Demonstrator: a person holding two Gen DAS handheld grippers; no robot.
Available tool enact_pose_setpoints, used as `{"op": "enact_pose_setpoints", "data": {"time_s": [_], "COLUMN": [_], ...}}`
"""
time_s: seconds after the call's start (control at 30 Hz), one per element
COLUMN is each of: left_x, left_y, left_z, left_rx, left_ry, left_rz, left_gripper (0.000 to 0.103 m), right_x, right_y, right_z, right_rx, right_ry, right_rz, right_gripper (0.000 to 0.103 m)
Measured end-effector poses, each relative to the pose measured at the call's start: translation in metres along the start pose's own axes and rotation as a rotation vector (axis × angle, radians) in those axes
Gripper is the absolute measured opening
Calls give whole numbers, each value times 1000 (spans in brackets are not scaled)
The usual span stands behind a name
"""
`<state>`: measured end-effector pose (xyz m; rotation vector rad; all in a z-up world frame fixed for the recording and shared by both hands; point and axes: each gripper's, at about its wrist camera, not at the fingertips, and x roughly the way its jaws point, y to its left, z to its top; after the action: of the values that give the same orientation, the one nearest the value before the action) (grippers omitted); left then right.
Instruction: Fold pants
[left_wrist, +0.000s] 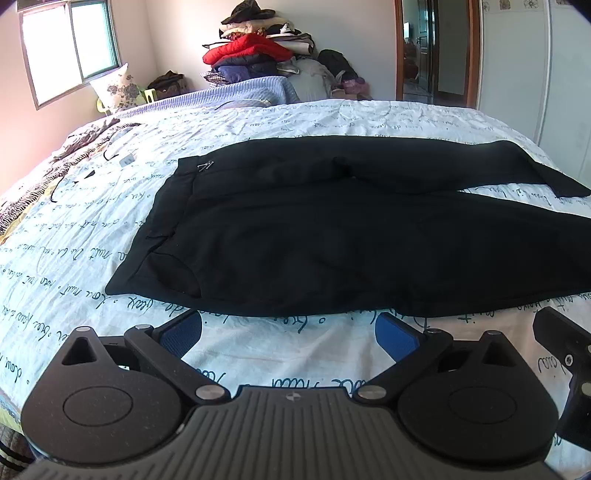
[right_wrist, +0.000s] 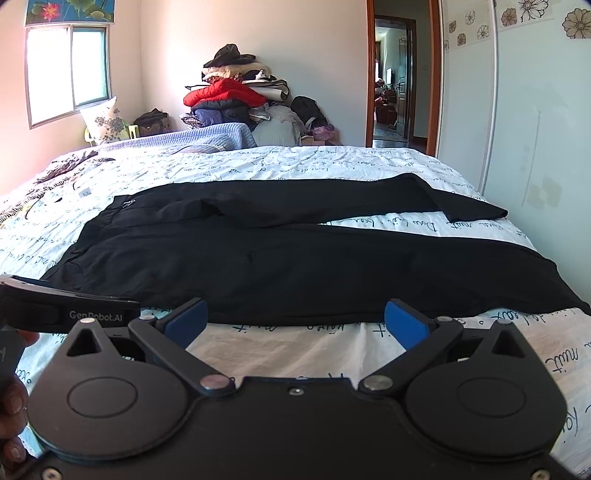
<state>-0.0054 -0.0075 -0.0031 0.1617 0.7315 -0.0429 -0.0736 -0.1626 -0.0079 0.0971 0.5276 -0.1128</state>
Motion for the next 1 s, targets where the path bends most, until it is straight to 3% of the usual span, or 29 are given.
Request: {"op": "enact_pose_setpoints", "data": {"time_s": [0.47,0.57,0.73,0.87,1.0], "left_x": [11,15,28,57,96], "left_y": [3,11,48,94,137], "left_z": [5,12,44,81,114], "left_rx": [13,27,100,105,82], "left_ry": [5,-7,-113,-121,-92], "left_rz": [11,-7,20,75,69], "left_gripper": [102,102,102,102,102], "right_x": [9,13,34,73,125], "right_y": [6,6,17,41,62], "right_z": [5,14,56,97,130], "right_rx": [-36,-73,-272,-415,-491], "right_ry": [13,-17,-170,-172,-143], "right_rz": [18,91,210,213,238], "right_gripper": [103,103,103,103,103]}}
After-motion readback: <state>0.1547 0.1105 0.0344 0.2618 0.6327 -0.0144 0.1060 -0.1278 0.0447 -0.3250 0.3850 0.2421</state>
